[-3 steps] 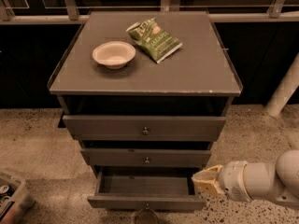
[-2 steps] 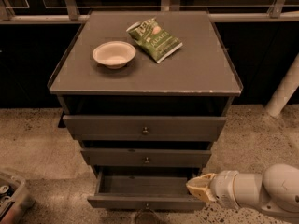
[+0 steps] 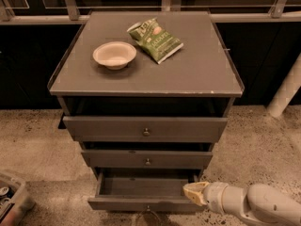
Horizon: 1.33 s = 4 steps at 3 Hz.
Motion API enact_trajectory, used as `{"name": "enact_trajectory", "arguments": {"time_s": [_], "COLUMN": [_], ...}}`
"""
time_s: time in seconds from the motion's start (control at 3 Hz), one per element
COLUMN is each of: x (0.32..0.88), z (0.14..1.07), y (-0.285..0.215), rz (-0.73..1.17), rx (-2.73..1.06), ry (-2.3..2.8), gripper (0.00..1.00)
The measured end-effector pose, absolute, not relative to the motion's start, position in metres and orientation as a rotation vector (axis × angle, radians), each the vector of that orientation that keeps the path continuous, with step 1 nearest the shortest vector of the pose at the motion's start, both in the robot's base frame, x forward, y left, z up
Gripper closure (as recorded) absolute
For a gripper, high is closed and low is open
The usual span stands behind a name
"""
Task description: Close bottom drawer
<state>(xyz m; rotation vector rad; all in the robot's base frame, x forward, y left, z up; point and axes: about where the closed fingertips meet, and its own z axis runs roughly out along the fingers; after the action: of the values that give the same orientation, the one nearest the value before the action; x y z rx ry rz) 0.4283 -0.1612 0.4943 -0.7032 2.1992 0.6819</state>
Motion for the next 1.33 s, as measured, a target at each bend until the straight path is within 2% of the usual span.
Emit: {"name": "enact_trajectory", "arguments": {"time_s": [0.33,0.67,1.33], "x": [0.423,0.423,0.405], "z": [0.412,0.412,0.323], "y": [-0.146,-0.146,-0.146], "rz": [0.827,0.828,0.948], "rx": [-0.584,-0.583,-0.376], "ry": [2.247,2.247,2.289], "gripper": [1.0,1.0,1.0]}}
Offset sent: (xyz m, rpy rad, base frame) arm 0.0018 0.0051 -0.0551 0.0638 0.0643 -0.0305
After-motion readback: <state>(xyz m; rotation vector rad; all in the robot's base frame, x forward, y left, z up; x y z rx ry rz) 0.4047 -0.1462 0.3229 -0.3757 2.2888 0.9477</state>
